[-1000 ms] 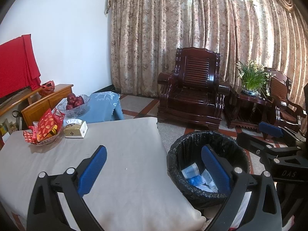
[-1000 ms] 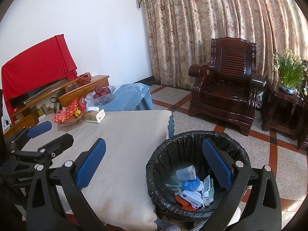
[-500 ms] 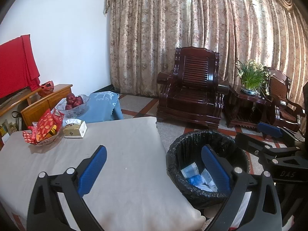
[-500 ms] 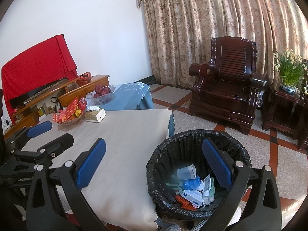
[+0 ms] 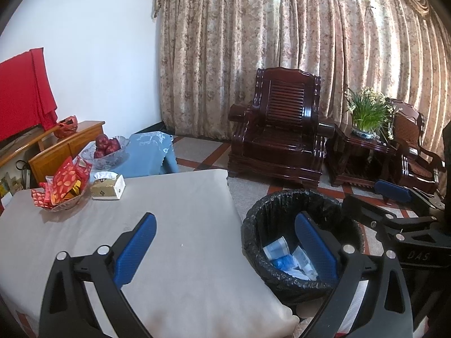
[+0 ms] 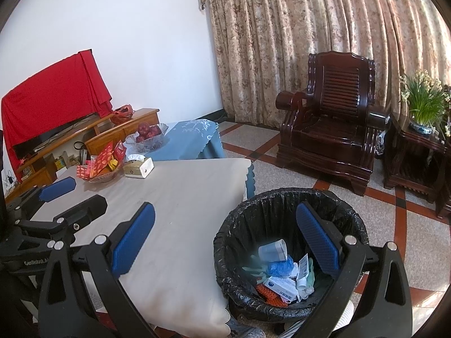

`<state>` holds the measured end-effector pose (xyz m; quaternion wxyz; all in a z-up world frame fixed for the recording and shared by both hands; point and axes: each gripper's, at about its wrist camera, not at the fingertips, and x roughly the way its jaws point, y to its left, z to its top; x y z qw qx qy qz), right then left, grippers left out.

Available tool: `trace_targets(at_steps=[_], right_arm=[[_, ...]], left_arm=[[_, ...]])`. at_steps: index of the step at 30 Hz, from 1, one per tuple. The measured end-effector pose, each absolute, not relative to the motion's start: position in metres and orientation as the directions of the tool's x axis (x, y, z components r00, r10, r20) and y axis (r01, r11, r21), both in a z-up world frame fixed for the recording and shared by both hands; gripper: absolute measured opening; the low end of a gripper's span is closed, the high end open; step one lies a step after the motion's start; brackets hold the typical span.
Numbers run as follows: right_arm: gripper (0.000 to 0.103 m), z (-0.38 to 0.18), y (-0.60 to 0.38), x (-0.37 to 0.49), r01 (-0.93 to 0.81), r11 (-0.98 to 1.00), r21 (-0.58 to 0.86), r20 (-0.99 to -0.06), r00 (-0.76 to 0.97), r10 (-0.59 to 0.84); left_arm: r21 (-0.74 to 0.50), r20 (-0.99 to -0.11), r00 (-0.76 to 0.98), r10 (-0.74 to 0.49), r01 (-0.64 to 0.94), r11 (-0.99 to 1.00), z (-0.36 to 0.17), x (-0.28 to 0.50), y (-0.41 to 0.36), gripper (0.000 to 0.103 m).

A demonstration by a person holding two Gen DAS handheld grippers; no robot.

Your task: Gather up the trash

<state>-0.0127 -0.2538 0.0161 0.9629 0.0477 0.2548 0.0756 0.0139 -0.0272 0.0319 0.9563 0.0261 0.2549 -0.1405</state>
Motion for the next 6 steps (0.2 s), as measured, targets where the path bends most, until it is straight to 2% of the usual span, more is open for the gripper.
trace_targets(at_steps=[6], right_arm=[[0.098,0.0117,-0.2537,-0.0147,-0.121,0.984,0.132,-0.487,0.857,0.171]], left_arm=[[-0.027,-0.503,0.827,-0.253,0.277,0.961,0.0299,0.0161,-0.0243,0.097]])
